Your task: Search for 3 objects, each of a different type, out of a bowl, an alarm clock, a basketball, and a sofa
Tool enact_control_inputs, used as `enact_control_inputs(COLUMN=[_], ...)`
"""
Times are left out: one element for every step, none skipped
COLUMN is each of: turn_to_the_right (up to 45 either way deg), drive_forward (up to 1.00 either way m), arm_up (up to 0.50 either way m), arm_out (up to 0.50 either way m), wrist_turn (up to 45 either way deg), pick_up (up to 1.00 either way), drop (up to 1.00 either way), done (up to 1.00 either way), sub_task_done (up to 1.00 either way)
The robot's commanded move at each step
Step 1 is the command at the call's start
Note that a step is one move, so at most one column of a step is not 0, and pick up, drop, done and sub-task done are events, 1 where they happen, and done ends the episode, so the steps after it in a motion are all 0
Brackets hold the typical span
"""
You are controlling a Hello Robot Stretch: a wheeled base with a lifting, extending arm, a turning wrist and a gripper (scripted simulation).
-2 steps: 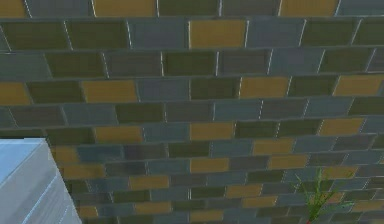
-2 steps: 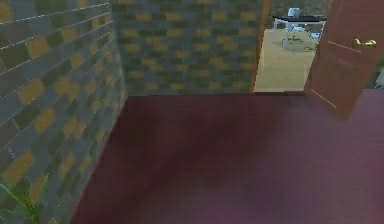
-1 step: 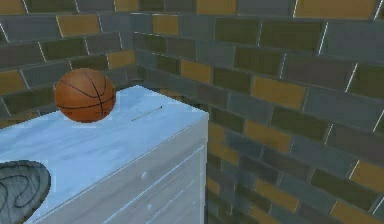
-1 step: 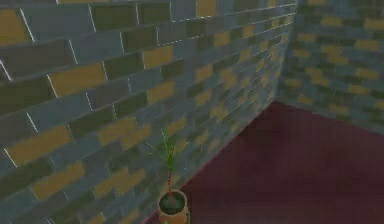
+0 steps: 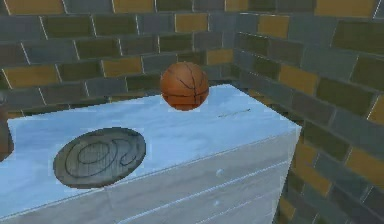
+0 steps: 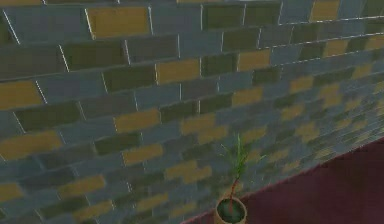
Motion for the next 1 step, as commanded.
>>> enact_control_inputs(turn_to_the_right=[0.0], drive_forward=[0.00], arm_up=[0.00], arm_out=[0.00], wrist_turn=[0.0], pick_up=[0.00], drop=[0.00], done=[0.00], sub_task_done=[1.00])
